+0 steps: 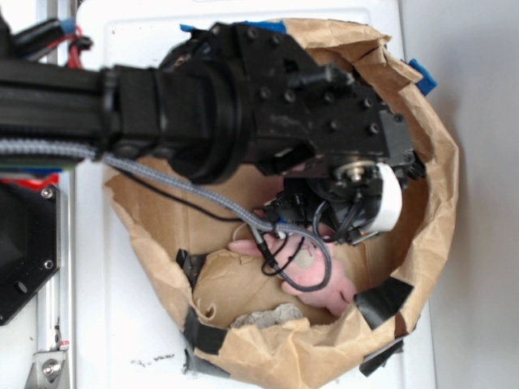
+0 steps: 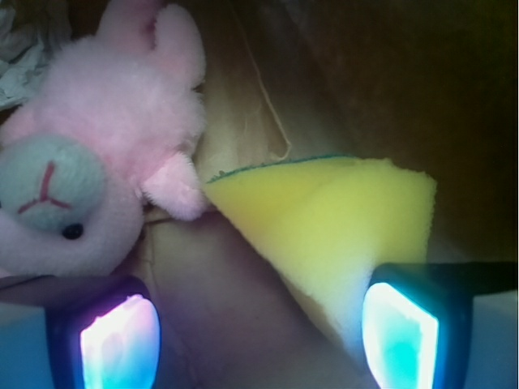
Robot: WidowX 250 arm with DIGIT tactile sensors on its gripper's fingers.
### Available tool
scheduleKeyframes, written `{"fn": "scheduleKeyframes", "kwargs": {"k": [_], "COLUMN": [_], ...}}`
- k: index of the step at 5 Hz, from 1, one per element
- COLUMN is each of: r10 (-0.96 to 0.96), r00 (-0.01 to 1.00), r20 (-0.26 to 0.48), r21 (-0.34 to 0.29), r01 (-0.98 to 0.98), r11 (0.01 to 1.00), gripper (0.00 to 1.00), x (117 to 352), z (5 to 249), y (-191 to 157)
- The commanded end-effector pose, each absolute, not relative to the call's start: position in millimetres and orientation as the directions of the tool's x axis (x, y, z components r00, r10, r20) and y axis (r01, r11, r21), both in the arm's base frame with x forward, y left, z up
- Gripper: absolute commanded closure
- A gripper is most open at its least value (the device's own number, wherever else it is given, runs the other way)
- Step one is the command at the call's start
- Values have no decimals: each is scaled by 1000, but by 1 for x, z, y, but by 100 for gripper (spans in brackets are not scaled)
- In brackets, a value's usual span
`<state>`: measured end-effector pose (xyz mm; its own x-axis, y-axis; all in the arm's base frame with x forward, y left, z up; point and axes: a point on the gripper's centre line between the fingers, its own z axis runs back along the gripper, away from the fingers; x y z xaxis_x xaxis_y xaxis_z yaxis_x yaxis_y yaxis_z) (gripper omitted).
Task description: Grab the green sponge.
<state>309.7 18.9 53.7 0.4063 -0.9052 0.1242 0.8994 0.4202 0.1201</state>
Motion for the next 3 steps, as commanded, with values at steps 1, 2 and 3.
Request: {"fn": "scheduleKeyframes", "kwargs": {"k": [1, 2, 3], "r10": [-911, -912, -908], "r00": [365, 356, 360], "r20": [194, 205, 216], "r21": [190, 213, 217], "r01": [897, 893, 889], "r11": [400, 397, 404], "gripper": [0, 0, 0], "x": [302, 298, 300], "z": [95, 104, 105], "y": [16, 17, 21]}}
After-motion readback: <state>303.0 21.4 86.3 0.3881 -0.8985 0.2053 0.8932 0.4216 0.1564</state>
